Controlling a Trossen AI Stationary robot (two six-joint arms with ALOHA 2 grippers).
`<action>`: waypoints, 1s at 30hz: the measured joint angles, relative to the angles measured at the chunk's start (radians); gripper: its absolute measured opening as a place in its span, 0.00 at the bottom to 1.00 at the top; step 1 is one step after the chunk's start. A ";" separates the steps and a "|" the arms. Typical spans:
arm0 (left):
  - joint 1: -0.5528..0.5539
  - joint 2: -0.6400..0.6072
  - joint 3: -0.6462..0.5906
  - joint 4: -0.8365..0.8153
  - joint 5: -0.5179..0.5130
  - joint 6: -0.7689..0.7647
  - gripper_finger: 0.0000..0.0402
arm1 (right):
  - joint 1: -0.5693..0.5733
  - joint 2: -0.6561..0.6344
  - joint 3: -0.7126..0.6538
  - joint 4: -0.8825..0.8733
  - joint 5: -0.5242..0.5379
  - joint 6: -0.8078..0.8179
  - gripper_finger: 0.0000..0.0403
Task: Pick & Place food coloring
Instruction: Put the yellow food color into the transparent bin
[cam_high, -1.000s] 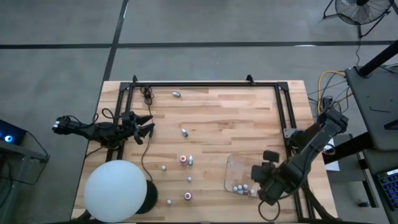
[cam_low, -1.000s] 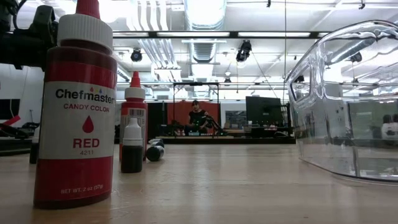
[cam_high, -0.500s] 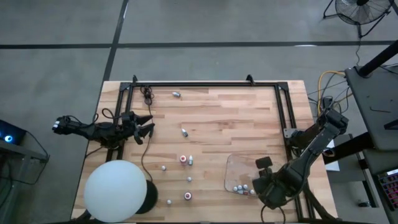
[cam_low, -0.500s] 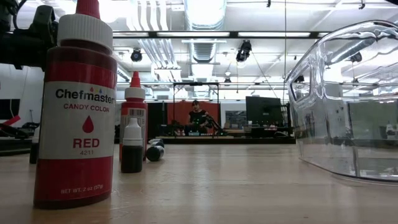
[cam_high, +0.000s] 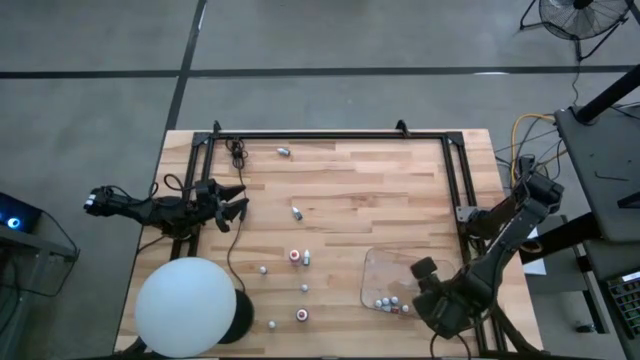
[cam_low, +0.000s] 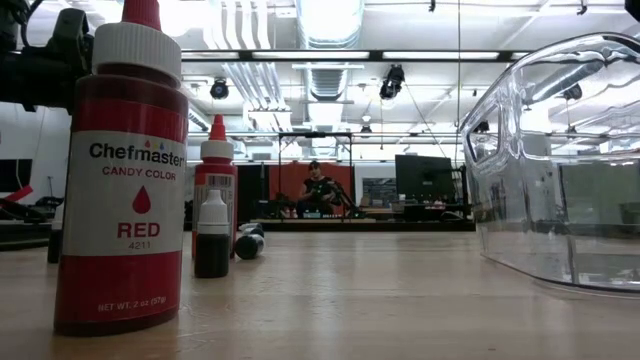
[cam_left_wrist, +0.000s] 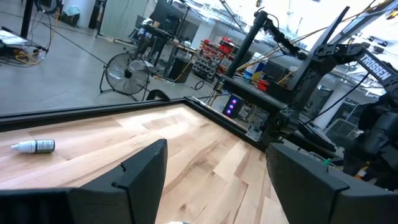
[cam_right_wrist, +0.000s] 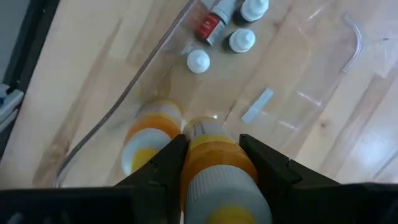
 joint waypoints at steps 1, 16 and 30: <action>0.000 0.000 0.000 0.000 0.000 0.000 0.61 | 0.003 -0.001 -0.008 0.009 0.001 -0.003 0.30; 0.000 0.000 0.000 -0.001 0.000 0.000 0.61 | 0.015 -0.022 -0.078 0.059 0.001 -0.070 0.30; 0.000 0.000 0.000 -0.001 0.000 0.000 0.61 | 0.015 -0.038 -0.161 0.133 0.001 -0.084 0.30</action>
